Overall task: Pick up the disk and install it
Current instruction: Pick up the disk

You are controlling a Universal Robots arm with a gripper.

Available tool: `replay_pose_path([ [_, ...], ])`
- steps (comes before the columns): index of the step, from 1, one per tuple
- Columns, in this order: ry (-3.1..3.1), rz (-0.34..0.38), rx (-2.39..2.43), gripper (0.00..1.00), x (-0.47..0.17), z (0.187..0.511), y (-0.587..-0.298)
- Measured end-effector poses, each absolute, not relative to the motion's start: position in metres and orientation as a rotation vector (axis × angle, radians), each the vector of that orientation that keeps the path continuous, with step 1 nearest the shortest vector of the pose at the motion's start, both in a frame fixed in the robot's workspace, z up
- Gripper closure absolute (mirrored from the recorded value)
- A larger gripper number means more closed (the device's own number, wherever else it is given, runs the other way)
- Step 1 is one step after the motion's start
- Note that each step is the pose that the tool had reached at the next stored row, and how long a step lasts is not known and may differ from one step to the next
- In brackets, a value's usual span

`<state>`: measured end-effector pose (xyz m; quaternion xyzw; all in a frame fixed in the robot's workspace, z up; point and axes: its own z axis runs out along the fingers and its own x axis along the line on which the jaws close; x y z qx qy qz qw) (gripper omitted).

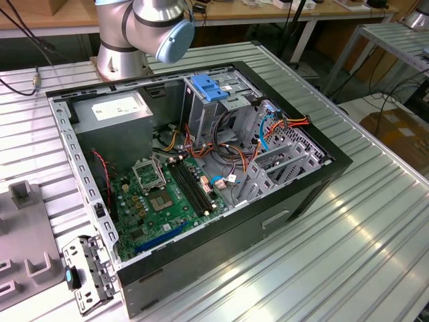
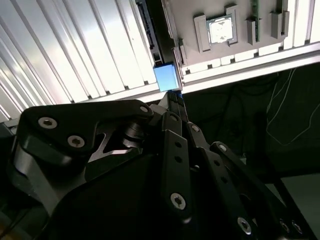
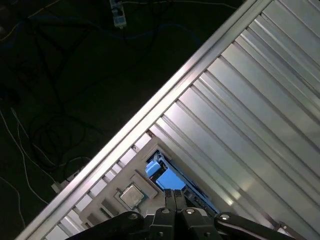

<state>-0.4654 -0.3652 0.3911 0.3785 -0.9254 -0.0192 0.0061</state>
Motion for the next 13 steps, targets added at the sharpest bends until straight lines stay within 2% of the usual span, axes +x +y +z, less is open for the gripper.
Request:
replay_pose_path([
  [13, -2.761, -0.058, 1.463, 0.89, -0.4653, 0.3911, -0.3651],
])
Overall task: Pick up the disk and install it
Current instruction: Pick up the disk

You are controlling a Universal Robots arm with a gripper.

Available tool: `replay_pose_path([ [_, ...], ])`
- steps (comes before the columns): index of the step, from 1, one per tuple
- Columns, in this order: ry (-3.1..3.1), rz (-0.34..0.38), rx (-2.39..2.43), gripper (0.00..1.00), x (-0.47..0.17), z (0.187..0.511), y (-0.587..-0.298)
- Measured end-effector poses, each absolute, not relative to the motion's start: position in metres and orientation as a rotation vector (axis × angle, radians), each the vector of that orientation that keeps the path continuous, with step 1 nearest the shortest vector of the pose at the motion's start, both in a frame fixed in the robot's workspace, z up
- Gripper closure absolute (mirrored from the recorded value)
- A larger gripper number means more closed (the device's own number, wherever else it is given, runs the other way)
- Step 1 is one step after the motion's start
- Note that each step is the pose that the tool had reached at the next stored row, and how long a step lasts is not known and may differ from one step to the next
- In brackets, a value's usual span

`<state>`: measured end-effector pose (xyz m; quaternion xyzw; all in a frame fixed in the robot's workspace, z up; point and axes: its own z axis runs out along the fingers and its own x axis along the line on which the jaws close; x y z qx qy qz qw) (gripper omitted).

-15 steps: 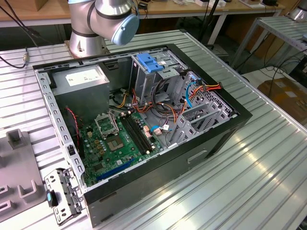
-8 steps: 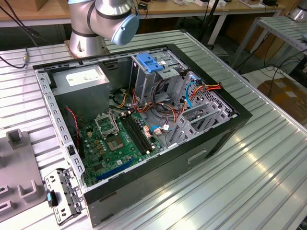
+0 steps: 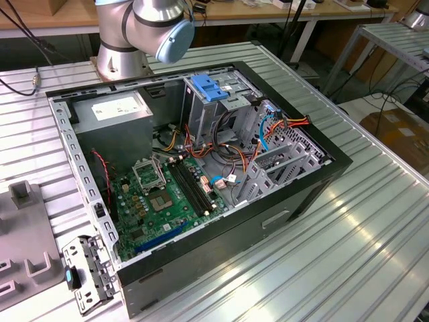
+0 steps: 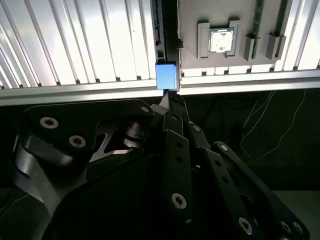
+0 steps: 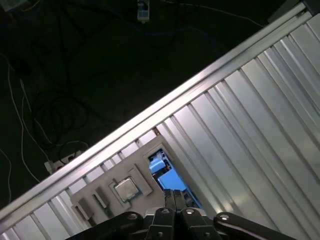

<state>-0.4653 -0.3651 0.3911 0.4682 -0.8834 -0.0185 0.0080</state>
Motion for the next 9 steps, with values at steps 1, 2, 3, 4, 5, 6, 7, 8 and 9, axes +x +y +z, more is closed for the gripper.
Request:
replay_pose_path([
  [1, -2.753, -0.058, 1.478, 0.89, -0.4653, 0.3911, -0.3651],
  [2, -2.743, -0.058, 1.497, 0.89, -0.4653, 0.3911, -0.3651],
  [3, -2.735, -0.057, 1.510, 0.89, -0.4653, 0.3911, -0.3651],
  [4, -2.721, -0.057, 1.535, 0.89, -0.4653, 0.3911, -0.3651],
  [5, -2.704, -0.057, 1.564, 0.89, -0.4653, 0.3911, -0.3652],
  [6, -2.694, -0.057, 1.581, 0.89, -0.4653, 0.3911, -0.3651],
  [7, -2.680, -0.056, 1.603, 0.89, -0.4653, 0.3911, -0.3651],
  [8, -2.668, -0.056, 1.623, 0.89, -0.4653, 0.3911, -0.3651],
  [9, -2.655, -0.056, 1.644, 0.89, -0.4653, 0.3911, -0.3651],
])
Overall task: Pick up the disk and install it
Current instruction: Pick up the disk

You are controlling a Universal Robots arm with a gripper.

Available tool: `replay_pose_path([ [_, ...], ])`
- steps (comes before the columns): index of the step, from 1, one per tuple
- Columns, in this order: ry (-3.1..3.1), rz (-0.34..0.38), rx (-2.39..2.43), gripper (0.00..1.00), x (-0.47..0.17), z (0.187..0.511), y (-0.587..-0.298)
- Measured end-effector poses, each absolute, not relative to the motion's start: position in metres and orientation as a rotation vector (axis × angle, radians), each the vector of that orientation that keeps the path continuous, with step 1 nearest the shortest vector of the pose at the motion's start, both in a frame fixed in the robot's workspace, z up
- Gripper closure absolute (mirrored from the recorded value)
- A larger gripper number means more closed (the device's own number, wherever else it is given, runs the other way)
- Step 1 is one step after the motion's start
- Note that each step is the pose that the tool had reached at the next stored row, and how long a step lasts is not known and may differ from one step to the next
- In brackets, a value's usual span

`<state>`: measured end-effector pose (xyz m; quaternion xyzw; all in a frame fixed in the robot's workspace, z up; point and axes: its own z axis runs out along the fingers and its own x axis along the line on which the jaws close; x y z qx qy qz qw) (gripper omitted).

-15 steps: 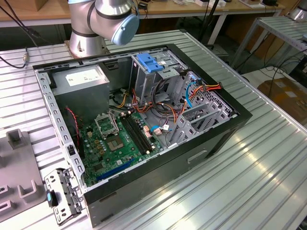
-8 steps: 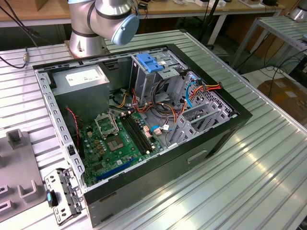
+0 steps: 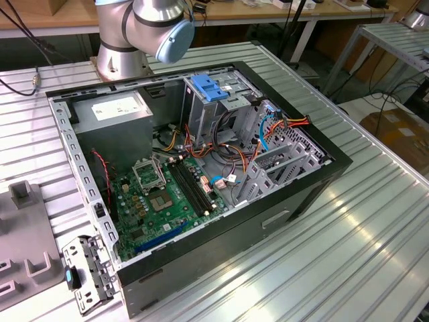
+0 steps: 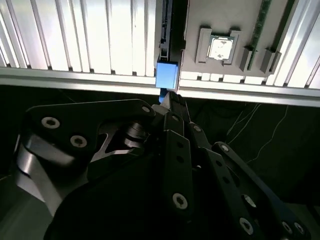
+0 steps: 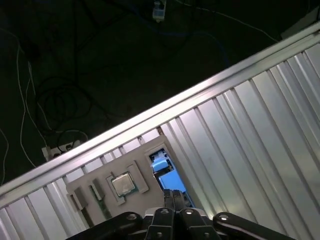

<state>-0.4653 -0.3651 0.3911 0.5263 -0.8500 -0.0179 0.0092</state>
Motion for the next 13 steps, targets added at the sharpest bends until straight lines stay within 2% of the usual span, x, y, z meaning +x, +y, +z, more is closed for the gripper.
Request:
replay_pose_path([
  [13, -2.511, -0.053, 1.852, 0.89, -0.4653, 0.3911, -0.3651],
])
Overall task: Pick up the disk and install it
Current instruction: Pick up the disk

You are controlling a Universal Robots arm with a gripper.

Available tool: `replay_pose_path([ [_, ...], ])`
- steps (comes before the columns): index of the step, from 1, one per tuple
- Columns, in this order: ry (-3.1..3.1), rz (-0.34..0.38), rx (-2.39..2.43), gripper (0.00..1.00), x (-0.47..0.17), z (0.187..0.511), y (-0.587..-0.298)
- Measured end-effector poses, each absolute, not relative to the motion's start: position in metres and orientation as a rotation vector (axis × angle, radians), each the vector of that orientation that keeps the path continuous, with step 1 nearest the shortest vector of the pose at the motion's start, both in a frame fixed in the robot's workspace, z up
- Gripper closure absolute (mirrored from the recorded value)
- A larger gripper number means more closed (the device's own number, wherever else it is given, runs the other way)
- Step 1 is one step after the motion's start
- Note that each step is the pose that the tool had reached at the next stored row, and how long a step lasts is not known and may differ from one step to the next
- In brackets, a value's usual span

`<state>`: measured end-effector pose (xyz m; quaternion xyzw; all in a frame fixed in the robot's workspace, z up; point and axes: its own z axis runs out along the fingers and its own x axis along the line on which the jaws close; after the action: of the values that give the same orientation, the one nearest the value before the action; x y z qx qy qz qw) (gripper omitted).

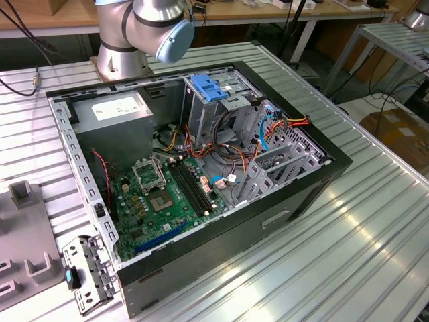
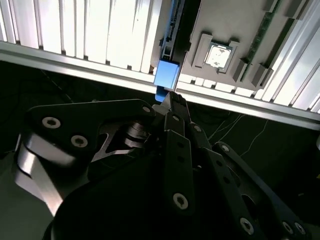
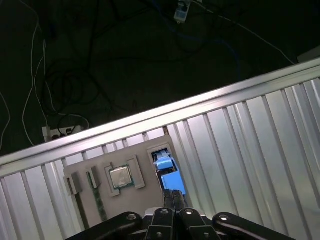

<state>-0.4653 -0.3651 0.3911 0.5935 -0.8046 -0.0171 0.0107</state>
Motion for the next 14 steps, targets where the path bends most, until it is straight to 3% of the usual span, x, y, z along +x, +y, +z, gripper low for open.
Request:
replay_pose_path([
  [14, -2.478, -0.053, 1.894, 0.89, -0.4653, 0.3911, -0.3644],
])
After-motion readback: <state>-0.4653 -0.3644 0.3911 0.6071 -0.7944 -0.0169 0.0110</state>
